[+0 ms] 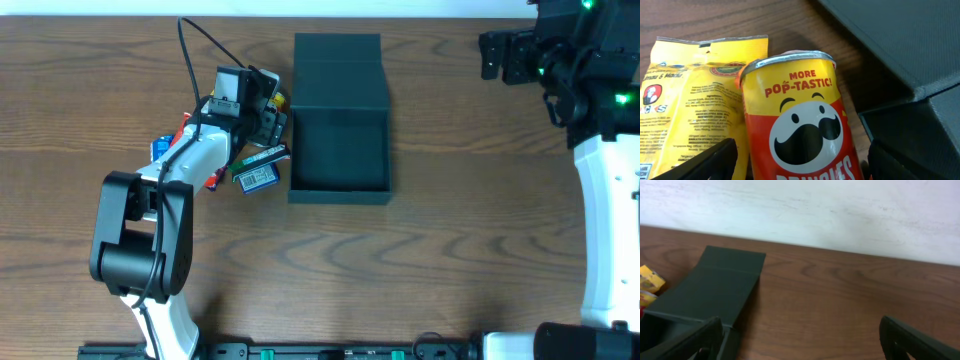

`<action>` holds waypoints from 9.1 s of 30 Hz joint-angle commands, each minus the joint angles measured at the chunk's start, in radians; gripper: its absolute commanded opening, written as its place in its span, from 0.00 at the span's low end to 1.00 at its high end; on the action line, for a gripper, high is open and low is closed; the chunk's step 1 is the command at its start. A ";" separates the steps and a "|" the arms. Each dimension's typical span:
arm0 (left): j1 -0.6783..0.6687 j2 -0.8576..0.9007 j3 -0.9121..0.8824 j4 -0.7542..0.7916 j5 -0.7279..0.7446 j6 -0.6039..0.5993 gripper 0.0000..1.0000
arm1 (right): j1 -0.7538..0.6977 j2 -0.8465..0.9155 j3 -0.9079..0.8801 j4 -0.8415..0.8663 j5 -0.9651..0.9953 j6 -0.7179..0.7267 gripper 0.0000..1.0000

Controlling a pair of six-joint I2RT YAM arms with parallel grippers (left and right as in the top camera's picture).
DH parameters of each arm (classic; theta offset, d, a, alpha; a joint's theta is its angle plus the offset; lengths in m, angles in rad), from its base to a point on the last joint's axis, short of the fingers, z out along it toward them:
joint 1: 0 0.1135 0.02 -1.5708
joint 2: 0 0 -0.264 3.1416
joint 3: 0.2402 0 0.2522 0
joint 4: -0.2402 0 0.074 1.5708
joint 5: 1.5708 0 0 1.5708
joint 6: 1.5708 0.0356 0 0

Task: Pack container
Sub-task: 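Reach the left gripper to the red Pringles can and grasp it, then carry the Pringles can into the black box with the left gripper, then release the can and lift the left gripper out, then grasp the yellow chip bag with the left gripper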

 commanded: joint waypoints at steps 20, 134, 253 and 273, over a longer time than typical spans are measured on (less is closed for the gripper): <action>0.003 0.050 0.016 -0.026 0.013 -0.028 0.69 | -0.004 -0.011 -0.003 -0.008 -0.007 0.023 0.99; -0.448 0.052 0.322 -0.703 -0.335 -0.512 0.06 | -0.004 -0.011 -0.003 -0.016 -0.004 0.011 0.99; 0.123 0.273 0.428 -0.495 -0.172 0.111 0.69 | -0.003 0.191 -0.003 -0.139 -0.269 0.051 0.99; 0.127 0.252 0.591 -0.511 -0.183 -0.029 0.05 | -0.005 0.189 -0.002 -0.093 -0.269 0.089 0.99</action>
